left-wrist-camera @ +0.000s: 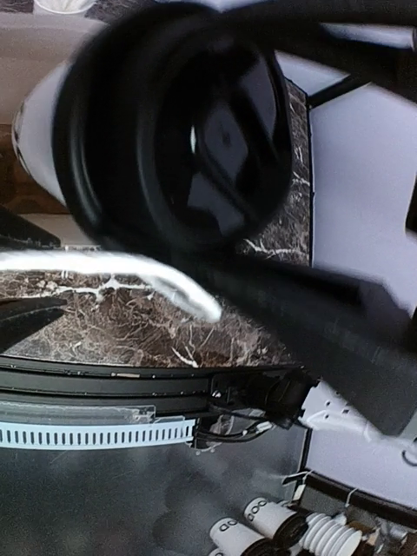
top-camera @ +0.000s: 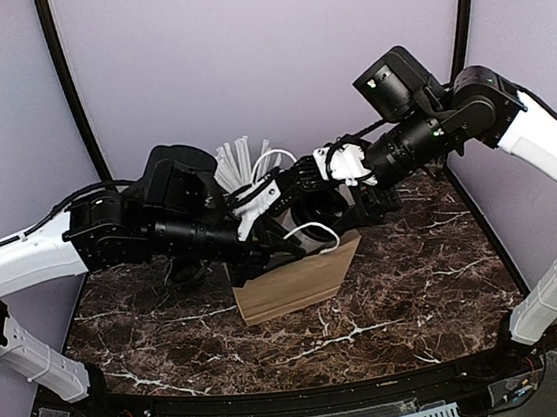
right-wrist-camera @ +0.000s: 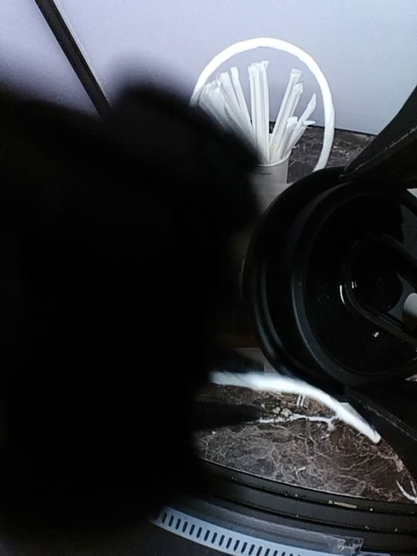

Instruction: Pack the takeout coffee

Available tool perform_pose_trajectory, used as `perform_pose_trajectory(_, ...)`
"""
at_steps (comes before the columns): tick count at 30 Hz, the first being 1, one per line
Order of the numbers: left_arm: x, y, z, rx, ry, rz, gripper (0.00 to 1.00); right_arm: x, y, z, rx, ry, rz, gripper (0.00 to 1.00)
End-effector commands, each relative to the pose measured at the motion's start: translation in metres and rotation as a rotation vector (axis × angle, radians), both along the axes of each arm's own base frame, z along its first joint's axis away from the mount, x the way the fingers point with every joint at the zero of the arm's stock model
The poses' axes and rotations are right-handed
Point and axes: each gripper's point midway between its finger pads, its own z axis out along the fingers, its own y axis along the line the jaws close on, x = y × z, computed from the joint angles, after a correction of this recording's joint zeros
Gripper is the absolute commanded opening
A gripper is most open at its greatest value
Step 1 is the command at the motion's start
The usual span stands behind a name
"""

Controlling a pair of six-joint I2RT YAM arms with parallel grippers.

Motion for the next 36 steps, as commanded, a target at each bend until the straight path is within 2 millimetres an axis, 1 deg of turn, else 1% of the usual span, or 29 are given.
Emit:
perform_pose_trajectory(1,-0.042,-0.016,-0.011,0.032,-0.066,-0.154,0.20,0.016,0.013,-0.004,0.011,0.025,-0.048,0.43)
perform_pose_trajectory(3,-0.047,-0.020,-0.013,0.033,-0.078,-0.159,0.21,0.014,0.013,-0.011,-0.001,0.050,-0.047,0.42)
perform_pose_trajectory(4,-0.052,-0.022,-0.007,0.006,-0.087,-0.167,0.22,0.012,0.013,-0.015,-0.007,0.066,-0.046,0.42)
perform_pose_trajectory(5,-0.054,-0.022,-0.011,0.002,-0.084,-0.168,0.23,0.010,0.012,-0.018,-0.011,0.079,-0.045,0.42)
perform_pose_trajectory(6,-0.058,-0.023,0.002,-0.050,-0.098,-0.171,0.23,0.008,0.012,-0.022,-0.016,0.089,-0.043,0.42)
perform_pose_trajectory(7,-0.059,-0.021,-0.002,-0.054,-0.095,-0.165,0.25,0.008,0.011,-0.024,-0.017,0.094,-0.044,0.42)
perform_pose_trajectory(8,-0.062,-0.020,0.011,-0.102,-0.111,-0.164,0.26,0.007,0.011,-0.025,-0.016,0.097,-0.045,0.42)
perform_pose_trajectory(9,-0.063,-0.018,0.006,-0.101,-0.115,-0.159,0.27,0.007,0.010,-0.026,-0.018,0.099,-0.047,0.42)
perform_pose_trajectory(10,-0.063,-0.016,0.015,-0.131,-0.127,-0.153,0.27,0.007,0.010,-0.027,-0.021,0.099,-0.049,0.42)
perform_pose_trajectory(11,-0.063,-0.014,0.013,-0.131,-0.130,-0.146,0.31,0.007,0.010,-0.029,-0.026,0.097,-0.048,0.42)
perform_pose_trajectory(14,-0.065,-0.010,0.019,-0.157,-0.143,-0.137,0.36,0.007,0.010,-0.038,-0.054,0.089,-0.043,0.42)
perform_pose_trajectory(16,-0.068,-0.009,0.025,-0.168,-0.157,-0.134,0.42,0.007,0.008,-0.049,-0.090,0.073,-0.039,0.42)
perform_pose_trajectory(17,-0.072,-0.009,0.028,-0.174,-0.168,-0.132,0.48,0.006,0.008,-0.054,-0.105,0.067,-0.036,0.42)
perform_pose_trajectory(19,-0.078,-0.007,0.036,-0.177,-0.195,-0.130,0.54,0.001,0.007,-0.064,-0.133,0.058,-0.024,0.42)
perform_pose_trajectory(20,-0.079,-0.005,0.043,-0.184,-0.210,-0.125,0.56,-0.001,0.007,-0.067,-0.143,0.051,-0.020,0.42)
perform_pose_trajectory(21,-0.080,-0.002,0.043,-0.171,-0.220,-0.115,0.58,-0.002,0.008,-0.070,-0.150,0.042,-0.016,0.42)
perform_pose_trajectory(22,-0.081,0.001,0.050,-0.182,-0.229,-0.111,0.59,-0.005,0.008,-0.071,-0.158,0.034,-0.010,0.42)
perform_pose_trajectory(23,-0.081,0.005,0.051,-0.174,-0.236,-0.099,0.59,-0.007,0.008,-0.071,-0.161,0.024,-0.007,0.42)
perform_pose_trajectory(24,-0.081,0.011,0.060,-0.194,-0.238,-0.092,0.60,-0.010,0.008,-0.073,-0.167,0.016,-0.003,0.42)
perform_pose_trajectory(25,-0.080,0.015,0.064,-0.201,-0.243,-0.079,0.60,-0.011,0.008,-0.073,-0.171,0.004,-0.002,0.42)
perform_pose_trajectory(27,-0.079,0.033,0.083,-0.254,-0.253,-0.054,0.61,-0.014,0.007,-0.075,-0.183,-0.016,0.005,0.41)
perform_pose_trajectory(28,-0.076,0.037,0.084,-0.260,-0.262,-0.032,0.61,-0.016,0.005,-0.077,-0.191,-0.025,0.009,0.41)
perform_pose_trajectory(29,-0.075,0.047,0.095,-0.294,-0.267,-0.017,0.61,-0.018,0.004,-0.079,-0.199,-0.031,0.014,0.41)
perform_pose_trajectory(31,-0.063,0.061,0.100,-0.312,-0.288,0.066,0.62,-0.024,0.000,-0.087,-0.217,-0.030,0.030,0.41)
perform_pose_trajectory(32,-0.052,0.068,0.102,-0.314,-0.304,0.134,0.64,-0.024,-0.003,-0.091,-0.233,-0.042,0.029,0.40)
perform_pose_trajectory(33,-0.045,0.076,0.104,-0.325,-0.314,0.183,0.67,-0.025,-0.006,-0.096,-0.248,-0.048,0.031,0.40)
perform_pose_trajectory(34,-0.029,0.086,0.105,-0.323,-0.326,0.283,0.73,-0.026,-0.008,-0.099,-0.257,-0.053,0.035,0.40)
perform_pose_trajectory(35,-0.023,0.092,0.104,-0.333,-0.315,0.327,0.76,-0.026,-0.009,-0.102,-0.263,-0.063,0.035,0.40)
perform_pose_trajectory(36,-0.010,0.099,0.102,-0.329,-0.314,0.382,0.80,-0.026,-0.010,-0.104,-0.264,-0.073,0.032,0.41)
